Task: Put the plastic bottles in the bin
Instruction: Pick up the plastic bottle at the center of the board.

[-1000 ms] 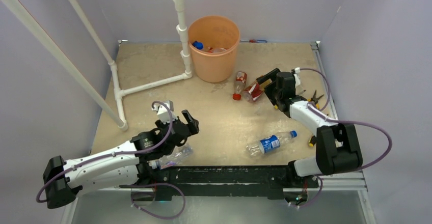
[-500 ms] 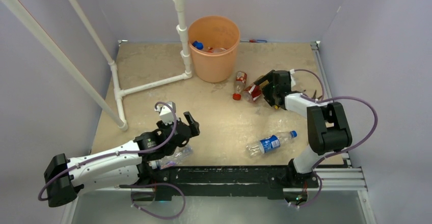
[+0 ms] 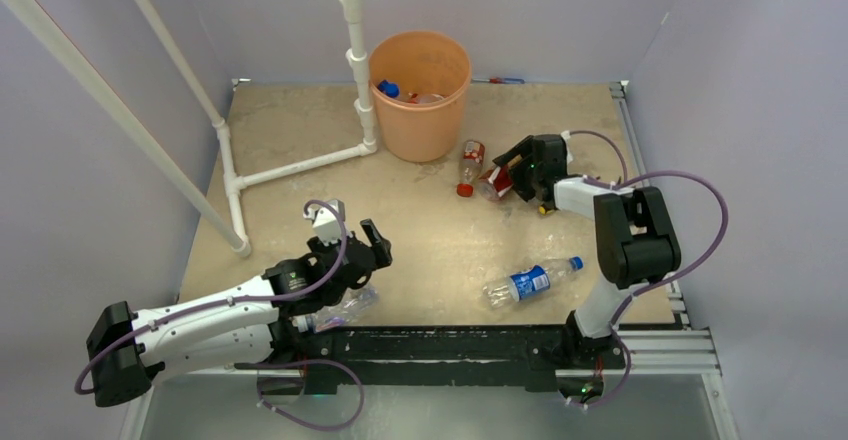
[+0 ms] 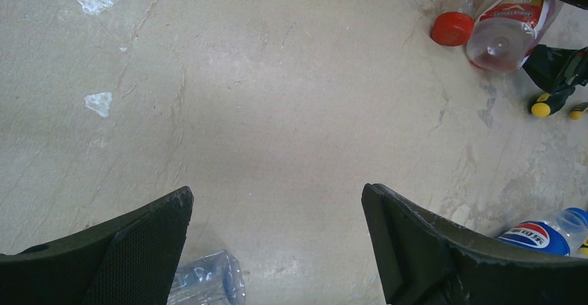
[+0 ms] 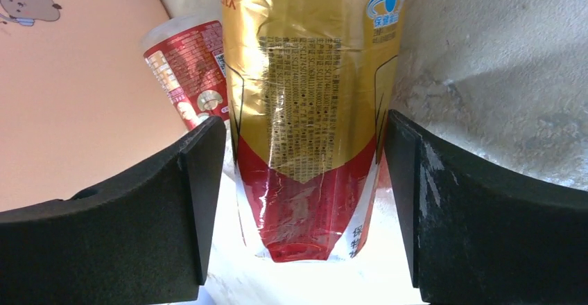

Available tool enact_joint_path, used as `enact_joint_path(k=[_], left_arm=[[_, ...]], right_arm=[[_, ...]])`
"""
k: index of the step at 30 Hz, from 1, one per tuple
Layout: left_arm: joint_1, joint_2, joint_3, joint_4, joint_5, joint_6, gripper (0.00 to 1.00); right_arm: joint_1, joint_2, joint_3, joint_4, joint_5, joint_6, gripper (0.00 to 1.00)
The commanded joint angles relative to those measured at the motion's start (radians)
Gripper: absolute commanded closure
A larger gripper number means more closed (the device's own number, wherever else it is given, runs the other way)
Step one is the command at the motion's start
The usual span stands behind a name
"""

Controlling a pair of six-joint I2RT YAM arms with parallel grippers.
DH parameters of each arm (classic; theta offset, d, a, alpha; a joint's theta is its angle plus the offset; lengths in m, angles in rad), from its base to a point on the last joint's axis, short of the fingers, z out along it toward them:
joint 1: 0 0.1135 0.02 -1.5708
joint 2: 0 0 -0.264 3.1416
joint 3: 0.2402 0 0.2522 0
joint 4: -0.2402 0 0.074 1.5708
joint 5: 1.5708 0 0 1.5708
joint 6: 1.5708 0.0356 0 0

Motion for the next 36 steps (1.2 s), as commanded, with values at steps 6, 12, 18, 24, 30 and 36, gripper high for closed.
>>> enact_joint_path(k=[6,12,18,24,30,36], left_arm=[[0.000,0.017,-0.001,0.040,0.003,0.004,0.07],[0.000,0.048,-0.004,0.079,0.045,0.005,0.08],[0.000,0.013,0.012,0.055,0.037,0.027,0.08],[-0.001,-0.067,0.003,0.204,0.016,0.168,0.08],[-0.002,-0.137,-0.021,0.610,0.108,0.424,0.03],[-0.002,-0.213,-0.084,1.045,0.455,0.705,0.01]], right_arm=[[-0.005,-0.121,-0.076,0.114,-0.049,-0.122,0.29],[-0.005,-0.157,-0.087,0.100,-0.052,-0.200,0.48],[0.001,-0.433,-0.173,0.168,-0.090,-0.344,0.55],[0.062,-0.932,-0.310,0.239,-0.340,-0.542,0.54],[0.153,-1.187,-0.400,0.228,-0.569,-0.589,0.54],[0.182,-1.272,-0.474,0.297,-0.739,-0.549,0.55]])
